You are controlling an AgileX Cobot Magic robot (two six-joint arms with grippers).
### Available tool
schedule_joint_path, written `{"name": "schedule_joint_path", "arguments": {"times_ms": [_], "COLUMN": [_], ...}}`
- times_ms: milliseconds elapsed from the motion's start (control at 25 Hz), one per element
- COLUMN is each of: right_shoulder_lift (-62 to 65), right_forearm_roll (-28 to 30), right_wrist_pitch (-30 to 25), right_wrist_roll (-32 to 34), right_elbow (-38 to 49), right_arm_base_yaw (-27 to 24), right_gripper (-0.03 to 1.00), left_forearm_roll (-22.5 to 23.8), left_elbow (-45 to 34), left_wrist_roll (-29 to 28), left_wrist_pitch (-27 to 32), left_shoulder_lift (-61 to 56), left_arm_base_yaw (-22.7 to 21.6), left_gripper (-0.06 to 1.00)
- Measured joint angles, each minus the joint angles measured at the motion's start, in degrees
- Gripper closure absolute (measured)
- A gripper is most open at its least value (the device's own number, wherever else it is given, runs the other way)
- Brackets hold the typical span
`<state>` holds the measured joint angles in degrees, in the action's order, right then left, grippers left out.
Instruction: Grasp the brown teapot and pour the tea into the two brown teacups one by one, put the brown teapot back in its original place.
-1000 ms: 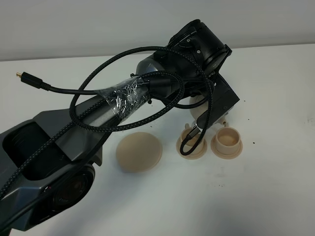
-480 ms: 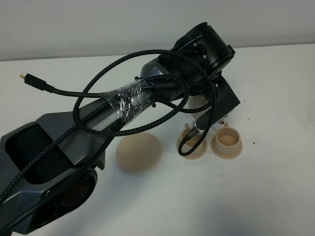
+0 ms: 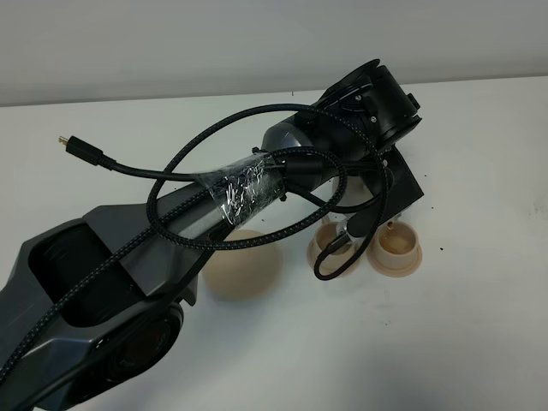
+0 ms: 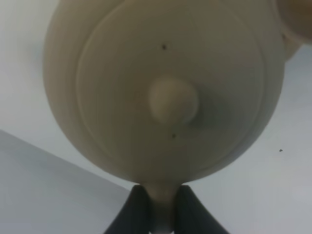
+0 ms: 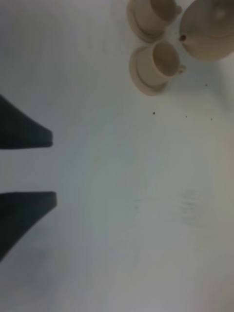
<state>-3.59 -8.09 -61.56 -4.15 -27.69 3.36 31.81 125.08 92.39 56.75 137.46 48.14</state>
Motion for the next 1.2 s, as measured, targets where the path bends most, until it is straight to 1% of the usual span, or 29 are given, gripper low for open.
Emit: {"name": "schedule_joint_path", "arguments": {"times_ms": [440, 720, 1040, 1200], "right_shoulder_lift": [0.00, 0.00, 0.00, 0.00], "right_forearm_roll": [0.00, 0.00, 0.00, 0.00], "right_wrist_pitch": [0.00, 0.00, 0.00, 0.00], "right_wrist_roll": [0.00, 0.00, 0.00, 0.00], "right_elbow": [0.00, 0.00, 0.00, 0.00], "right_arm_base_yaw": [0.00, 0.00, 0.00, 0.00], "right_gripper": [0.73, 0.73, 0.73, 0.73], "left_forearm_roll": [2.40, 2.64, 5.30, 5.36], "left_elbow": [0.00, 0.00, 0.00, 0.00], "left_wrist_roll": [-0.23, -0.27, -0.27, -0.27], "left_wrist_pitch": [0.01, -2.31, -2.49, -2.60], "left_shoulder_lift": [0.00, 0.00, 0.07, 0.07], "left_arm_base_yaw": [0.00, 0.12, 1.04, 1.09], "left_gripper": [0.82, 0.82, 0.82, 0.82]}}
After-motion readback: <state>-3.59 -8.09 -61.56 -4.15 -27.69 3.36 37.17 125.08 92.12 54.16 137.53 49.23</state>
